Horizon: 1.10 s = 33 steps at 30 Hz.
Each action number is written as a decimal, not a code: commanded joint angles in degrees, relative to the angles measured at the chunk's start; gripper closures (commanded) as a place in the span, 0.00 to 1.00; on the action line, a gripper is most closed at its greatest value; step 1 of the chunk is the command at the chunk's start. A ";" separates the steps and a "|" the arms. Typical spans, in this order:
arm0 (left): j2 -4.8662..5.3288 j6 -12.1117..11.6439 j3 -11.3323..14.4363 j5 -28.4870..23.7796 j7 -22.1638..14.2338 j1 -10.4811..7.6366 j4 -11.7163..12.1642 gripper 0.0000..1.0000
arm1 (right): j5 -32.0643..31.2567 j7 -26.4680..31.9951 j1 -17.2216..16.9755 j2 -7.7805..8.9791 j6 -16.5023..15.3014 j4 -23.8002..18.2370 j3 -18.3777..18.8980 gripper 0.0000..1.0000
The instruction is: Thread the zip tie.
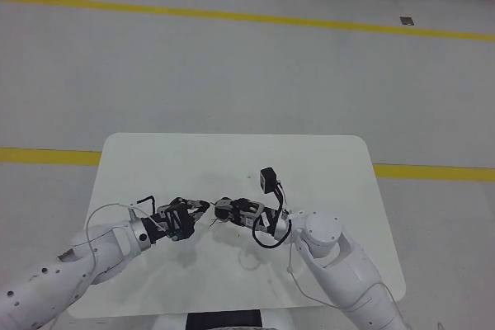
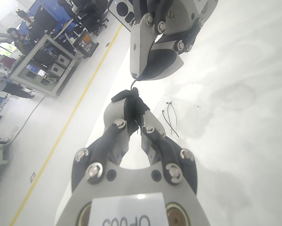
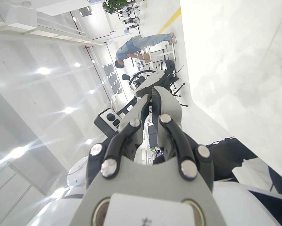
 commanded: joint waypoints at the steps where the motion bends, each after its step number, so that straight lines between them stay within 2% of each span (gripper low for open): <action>1: 0.00 0.00 0.00 0.00 0.00 0.00 0.00 1.00 | 0.00 -0.07 0.00 0.01 -0.01 0.06 -0.03 1.00; 2: 0.00 0.00 0.00 0.00 0.00 0.00 0.00 0.86 | 0.04 -0.09 0.00 0.02 -0.03 0.11 -0.05 1.00; 3: 0.00 0.00 0.00 0.00 0.00 0.00 0.00 0.61 | 0.13 -0.05 0.02 0.02 -0.05 0.19 -0.07 1.00; 4: 0.00 0.00 0.00 0.00 0.00 0.00 0.00 0.29 | 0.30 0.02 0.02 0.02 -0.10 0.29 -0.08 1.00; 5: 0.00 0.00 0.00 0.00 0.00 0.00 0.00 0.01 | 0.43 0.08 0.05 0.02 -0.18 0.39 -0.07 1.00; 12: 0.00 0.00 0.00 0.00 0.00 0.00 0.00 0.00 | 0.91 0.27 -0.16 0.16 -1.02 0.87 0.52 1.00; 18: -0.15 0.11 -0.09 -0.25 -0.24 -0.06 0.17 0.00 | 1.24 0.76 -1.28 0.58 -2.27 0.83 2.43 1.00; 24: -0.07 -0.30 -2.28 -2.60 1.79 0.58 1.46 0.00 | 1.12 2.11 -2.42 1.02 -4.15 0.51 4.20 1.00; 25: 0.05 1.30 -2.98 -0.39 0.62 0.54 1.55 0.00 | 1.12 2.11 -2.42 1.02 -4.15 0.51 4.20 1.00; 33: 0.02 1.23 -2.96 -0.81 0.66 0.60 1.62 0.00 | 0.99 0.88 -2.66 0.96 -4.93 0.37 4.10 1.00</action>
